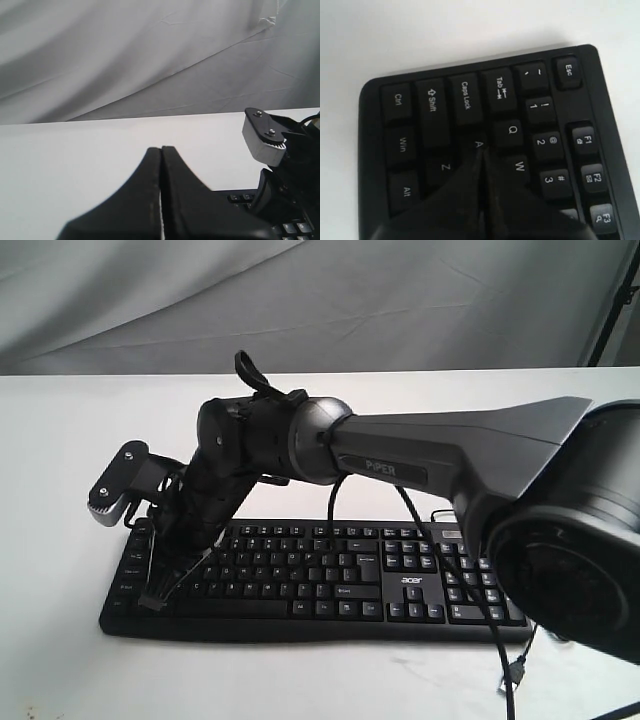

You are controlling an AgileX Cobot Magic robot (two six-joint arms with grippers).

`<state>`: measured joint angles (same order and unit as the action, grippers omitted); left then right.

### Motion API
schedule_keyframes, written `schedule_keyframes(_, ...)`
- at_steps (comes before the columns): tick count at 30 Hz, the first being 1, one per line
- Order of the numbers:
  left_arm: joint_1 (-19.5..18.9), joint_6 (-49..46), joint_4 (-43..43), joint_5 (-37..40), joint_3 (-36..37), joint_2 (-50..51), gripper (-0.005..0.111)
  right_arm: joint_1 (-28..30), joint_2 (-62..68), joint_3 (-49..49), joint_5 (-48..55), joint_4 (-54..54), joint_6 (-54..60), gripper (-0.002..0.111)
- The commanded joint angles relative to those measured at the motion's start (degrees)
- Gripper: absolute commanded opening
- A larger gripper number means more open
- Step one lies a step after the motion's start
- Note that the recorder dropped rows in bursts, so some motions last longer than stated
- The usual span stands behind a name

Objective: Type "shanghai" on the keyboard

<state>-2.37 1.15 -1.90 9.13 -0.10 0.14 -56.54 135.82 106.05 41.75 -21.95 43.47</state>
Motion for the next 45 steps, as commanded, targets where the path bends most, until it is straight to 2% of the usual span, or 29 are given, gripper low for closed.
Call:
schedule_keyframes(1, 0.4, 0.2, 0.0, -0.3, 0.1, -0.1, 0.000, -0.1, 1.1, -0.4, 0.8, -1.0, 0.5, 0.000)
schedule_keyframes(11, 0.4, 0.2, 0.0, -0.3, 0.1, -0.1, 0.000, 0.1, -5.6, -2.2, 2.0, 4.3, -1.9, 0.000)
schedule_keyframes(20, 0.4, 0.2, 0.0, -0.3, 0.1, -0.1, 0.000, 4.3, -17.2, -23.7, -9.7, 2.4, -2.9, 0.000)
schedule_keyframes(23, 0.4, 0.2, 0.0, -0.3, 0.1, -0.1, 0.000, 5.1, -18.5, -27.8, -13.0, 0.5, -2.1, 0.000)
schedule_keyframes(34, 0.4, 0.2, 0.0, -0.3, 0.1, -0.1, 0.000, 5.1, -14.7, -27.9, -16.1, -7.1, 5.4, 0.000)
schedule_keyframes(45, 0.4, 0.2, 0.0, -0.3, 0.1, -0.1, 0.000, 5.1, -14.2, -27.9, -17.3, -7.1, 6.0, 0.000)
